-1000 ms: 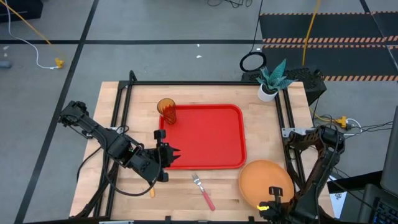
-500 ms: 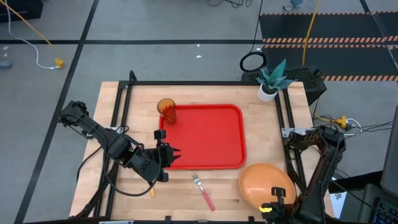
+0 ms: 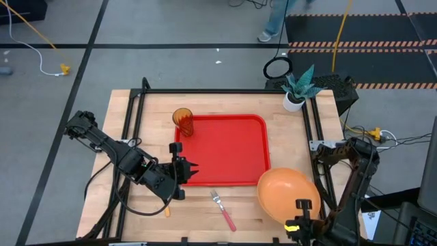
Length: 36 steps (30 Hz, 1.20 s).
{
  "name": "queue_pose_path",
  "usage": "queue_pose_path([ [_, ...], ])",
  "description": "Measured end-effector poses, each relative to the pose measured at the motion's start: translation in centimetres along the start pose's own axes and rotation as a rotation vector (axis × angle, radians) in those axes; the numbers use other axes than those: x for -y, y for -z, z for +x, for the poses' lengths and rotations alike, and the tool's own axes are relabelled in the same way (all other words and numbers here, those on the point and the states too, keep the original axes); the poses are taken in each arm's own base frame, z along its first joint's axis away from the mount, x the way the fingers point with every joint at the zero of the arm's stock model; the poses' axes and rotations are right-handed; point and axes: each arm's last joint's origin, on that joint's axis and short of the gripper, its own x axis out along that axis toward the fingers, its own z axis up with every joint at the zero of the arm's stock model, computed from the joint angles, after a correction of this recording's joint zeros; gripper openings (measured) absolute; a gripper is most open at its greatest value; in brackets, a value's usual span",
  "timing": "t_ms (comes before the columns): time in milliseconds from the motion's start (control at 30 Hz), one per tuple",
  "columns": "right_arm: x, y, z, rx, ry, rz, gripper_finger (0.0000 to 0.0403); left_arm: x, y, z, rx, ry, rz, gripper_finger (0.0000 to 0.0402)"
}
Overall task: Pick and place plate/cup/fork/spoon on tray
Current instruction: Put the orange plate on the red tray to the bottom right of the brown cup
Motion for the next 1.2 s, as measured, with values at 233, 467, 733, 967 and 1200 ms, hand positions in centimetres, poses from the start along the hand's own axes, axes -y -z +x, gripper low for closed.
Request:
queue_pose_path([
  [233,1.3,-1.6,0.5,0.028,0.078,-0.07,0.0,0.0,0.0,0.0,0.0,0.0,0.006,0.0088],
  [467,3.0,-3.5,1.0,0.063,0.178,-0.148,0.0,0.0,0.0,0.0,0.0,0.0,0.005,0.0088],
  [733,5.1,-6.4,1.9,0.053,0.209,-0.221,0.0,0.7,0.0,-0.5,0.014,0.025,-0.024,0.0088],
  [967,6.6,-9.5,2.7,0.118,0.196,-0.314,0.0,2.3,0.5,-1.7,0.02,0.115,-0.029,0.0088],
  [1200,8.9,-13.1,3.4,0.202,0.176,-0.389,0.0,3.8,1.0,-3.0,0.033,0.168,-0.02,0.0088],
])
